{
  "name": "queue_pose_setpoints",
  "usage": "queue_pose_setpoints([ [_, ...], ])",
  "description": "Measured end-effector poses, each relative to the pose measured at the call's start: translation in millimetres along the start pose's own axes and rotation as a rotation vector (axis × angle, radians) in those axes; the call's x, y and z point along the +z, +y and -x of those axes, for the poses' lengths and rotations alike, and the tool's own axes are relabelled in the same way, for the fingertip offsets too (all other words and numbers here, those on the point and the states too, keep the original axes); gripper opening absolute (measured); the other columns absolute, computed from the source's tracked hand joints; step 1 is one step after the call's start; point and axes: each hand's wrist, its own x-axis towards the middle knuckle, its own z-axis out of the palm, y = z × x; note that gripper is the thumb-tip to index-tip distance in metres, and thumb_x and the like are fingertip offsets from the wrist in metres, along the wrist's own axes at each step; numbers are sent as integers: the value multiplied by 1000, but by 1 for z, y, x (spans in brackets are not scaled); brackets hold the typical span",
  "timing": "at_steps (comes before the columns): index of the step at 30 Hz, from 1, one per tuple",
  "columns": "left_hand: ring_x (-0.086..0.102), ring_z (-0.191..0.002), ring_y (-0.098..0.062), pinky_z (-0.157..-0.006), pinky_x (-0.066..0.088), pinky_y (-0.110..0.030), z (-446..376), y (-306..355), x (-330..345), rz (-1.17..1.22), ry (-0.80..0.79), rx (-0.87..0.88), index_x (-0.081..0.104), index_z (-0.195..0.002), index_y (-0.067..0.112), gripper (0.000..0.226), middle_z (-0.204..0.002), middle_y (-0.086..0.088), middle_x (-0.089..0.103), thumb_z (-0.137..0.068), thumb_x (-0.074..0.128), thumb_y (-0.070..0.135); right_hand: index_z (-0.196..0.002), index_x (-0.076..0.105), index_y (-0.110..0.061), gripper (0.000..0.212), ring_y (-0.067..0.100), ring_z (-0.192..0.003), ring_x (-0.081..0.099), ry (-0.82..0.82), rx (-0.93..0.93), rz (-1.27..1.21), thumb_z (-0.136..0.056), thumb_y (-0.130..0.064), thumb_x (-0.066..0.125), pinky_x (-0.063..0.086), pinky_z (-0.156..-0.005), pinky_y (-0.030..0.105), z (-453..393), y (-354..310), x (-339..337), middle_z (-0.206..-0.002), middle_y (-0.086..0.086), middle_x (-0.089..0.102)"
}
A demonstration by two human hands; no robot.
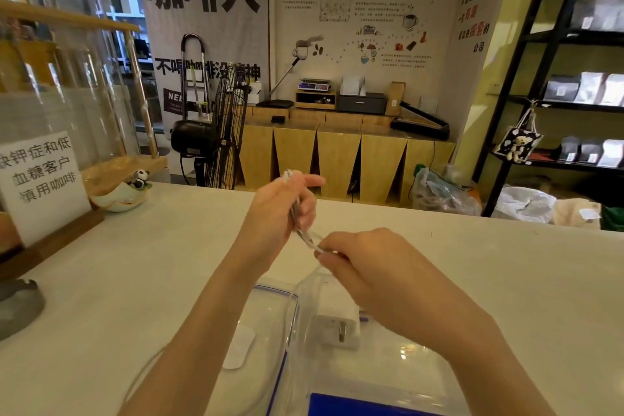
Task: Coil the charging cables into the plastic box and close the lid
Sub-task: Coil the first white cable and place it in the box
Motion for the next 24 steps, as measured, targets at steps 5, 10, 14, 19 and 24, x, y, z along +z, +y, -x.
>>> queue_pose_setpoints([
  [5, 54, -58, -13, -54, 46, -19, 8, -7, 18, -391, -149, 21, 61, -92, 12, 32, -62, 3, 58, -95, 33, 26, -100, 66, -23, 25, 1, -59, 46, 191, -109, 42, -89, -36, 48, 36, -65, 13, 3, 10, -10, -80, -4, 66],
  [10, 39, -36, -7, -41, 37, -18, 13, -4, 30, -338, -378, -72, 58, -69, 7, 48, -40, 7, 45, -97, 27, 31, -87, 67, -19, 19, 2, -59, 62, 371, -135, -225, -74, -33, 65, 50, -62, 13, -4, 33, -10, -66, -4, 69],
  [14, 30, -25, -7, -44, 27, -22, 15, 6, 29, 58, -587, -329, 57, -57, 2, 77, -29, 9, 29, -82, 15, 62, -92, 59, -28, 25, 10, -61, 58, 476, -115, -461, -72, -44, 58, 47, -55, 13, -10, 44, -6, -57, -11, 57],
  [19, 51, -30, -10, -39, 41, -16, 16, 15, 24, 161, -650, -396, 54, -52, 7, 71, -25, 5, 32, -84, 20, 60, -66, 65, -16, 51, 12, -52, 53, 435, -145, -280, -83, -52, 31, 40, -52, 14, -16, 43, 4, -52, -4, 56],
  [24, 52, -31, -13, -38, 44, -20, 22, 19, 41, -72, -172, -224, 55, -51, 8, 59, -27, 2, 40, -90, 30, 45, -56, 60, -17, 64, 9, -41, 49, 635, -151, -115, -89, -54, 18, 40, -49, 17, -22, 43, 12, -47, -9, 49],
])
